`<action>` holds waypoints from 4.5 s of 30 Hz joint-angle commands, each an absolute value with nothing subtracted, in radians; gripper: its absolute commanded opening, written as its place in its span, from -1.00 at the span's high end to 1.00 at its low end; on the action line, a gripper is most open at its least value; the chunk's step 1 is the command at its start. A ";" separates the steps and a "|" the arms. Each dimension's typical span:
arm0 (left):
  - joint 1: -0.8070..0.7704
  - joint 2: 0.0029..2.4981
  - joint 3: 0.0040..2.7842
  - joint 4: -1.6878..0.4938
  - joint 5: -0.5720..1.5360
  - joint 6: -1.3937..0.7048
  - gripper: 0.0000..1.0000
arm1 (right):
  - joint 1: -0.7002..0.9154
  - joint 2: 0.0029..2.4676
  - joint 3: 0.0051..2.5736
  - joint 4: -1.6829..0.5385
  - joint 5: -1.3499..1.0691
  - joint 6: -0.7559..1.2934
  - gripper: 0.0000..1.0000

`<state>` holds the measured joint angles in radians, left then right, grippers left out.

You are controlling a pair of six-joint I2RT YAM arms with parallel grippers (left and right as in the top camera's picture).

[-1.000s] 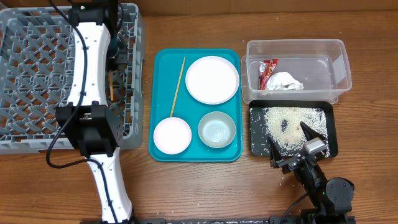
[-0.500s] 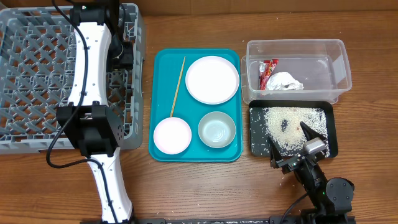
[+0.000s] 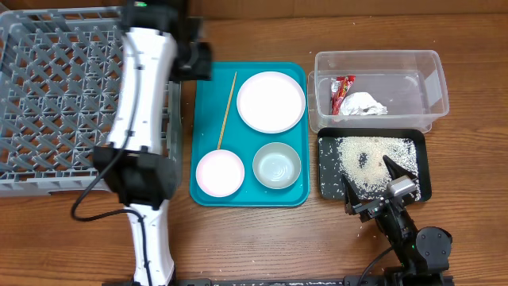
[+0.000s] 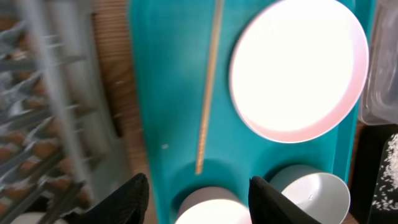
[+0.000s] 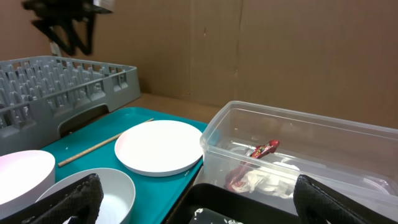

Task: Sort waste into correct bins and load items into the dishwasher
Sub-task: 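Grasp the second wooden chopstick with the left gripper, then place the second chopstick into the dish rack, then move the left gripper to the pale teal bowl and grasp its rim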

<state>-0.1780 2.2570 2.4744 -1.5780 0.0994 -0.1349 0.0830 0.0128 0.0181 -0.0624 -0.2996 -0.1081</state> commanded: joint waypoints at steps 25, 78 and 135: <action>-0.257 2.608 2.328 -1.532 -0.003 -0.218 0.92 | 0.078 0.004 0.008 -0.057 -0.300 -0.105 -0.99; -0.048 2.193 2.587 -1.682 0.065 -0.138 -0.09 | 0.078 0.004 0.008 -0.056 -0.300 -0.105 -0.99; -0.614 1.973 1.383 -0.971 0.052 -0.642 0.92 | 0.078 0.004 0.008 -0.057 -0.300 -0.105 -0.99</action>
